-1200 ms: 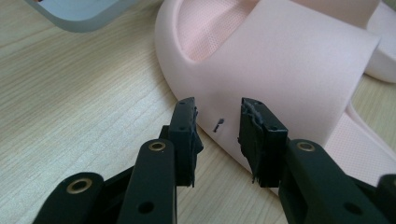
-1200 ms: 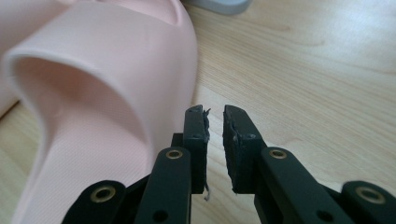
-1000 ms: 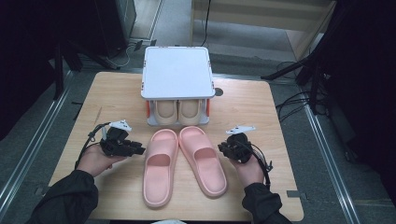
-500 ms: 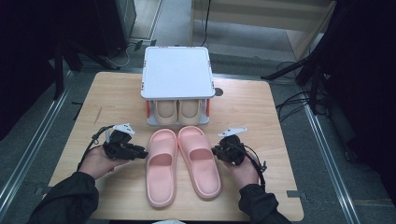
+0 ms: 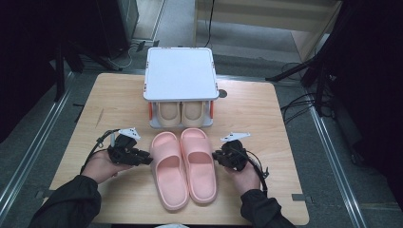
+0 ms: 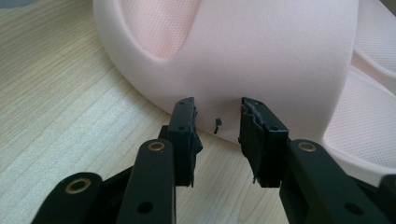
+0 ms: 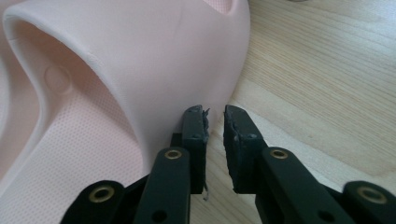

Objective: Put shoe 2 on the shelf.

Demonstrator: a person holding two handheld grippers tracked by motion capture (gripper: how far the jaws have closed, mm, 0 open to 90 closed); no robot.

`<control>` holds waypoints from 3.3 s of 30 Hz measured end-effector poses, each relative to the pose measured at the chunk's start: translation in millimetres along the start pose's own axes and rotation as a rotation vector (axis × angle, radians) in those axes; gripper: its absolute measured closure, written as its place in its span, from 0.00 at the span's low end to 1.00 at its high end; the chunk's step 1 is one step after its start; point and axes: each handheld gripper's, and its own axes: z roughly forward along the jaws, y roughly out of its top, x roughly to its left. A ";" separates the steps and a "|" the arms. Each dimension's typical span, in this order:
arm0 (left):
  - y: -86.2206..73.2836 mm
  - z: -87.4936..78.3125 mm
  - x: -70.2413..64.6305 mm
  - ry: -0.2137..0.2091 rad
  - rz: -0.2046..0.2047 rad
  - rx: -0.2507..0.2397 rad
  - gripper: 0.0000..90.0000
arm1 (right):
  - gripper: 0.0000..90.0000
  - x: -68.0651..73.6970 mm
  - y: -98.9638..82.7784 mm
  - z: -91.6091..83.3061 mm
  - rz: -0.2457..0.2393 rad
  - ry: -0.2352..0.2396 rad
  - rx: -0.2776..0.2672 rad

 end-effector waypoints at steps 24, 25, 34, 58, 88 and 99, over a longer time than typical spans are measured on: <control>7.9 -31.0 19.5 0.053 -0.103 -0.116 0.56 | 0.54 30.8 -8.9 -66.0 0.037 0.088 -0.264; 8.3 -31.1 20.2 0.048 -0.106 -0.116 0.56 | 0.54 33.3 -9.8 -66.3 0.041 0.092 -0.267; 10.3 -31.0 23.6 0.029 -0.118 -0.119 0.53 | 0.50 64.0 -15.8 -59.1 0.006 0.112 -0.266; 7.2 -32.8 24.4 0.042 -0.115 -0.119 0.50 | 0.34 94.6 -6.6 8.0 0.063 0.084 -0.144; 2.6 -41.5 30.7 0.048 -0.143 -0.149 0.50 | 0.57 105.0 20.3 47.7 0.114 -0.036 -0.149; 2.1 -46.8 30.5 0.054 -0.161 -0.176 0.54 | 0.78 101.3 20.5 43.0 0.100 -0.053 -0.154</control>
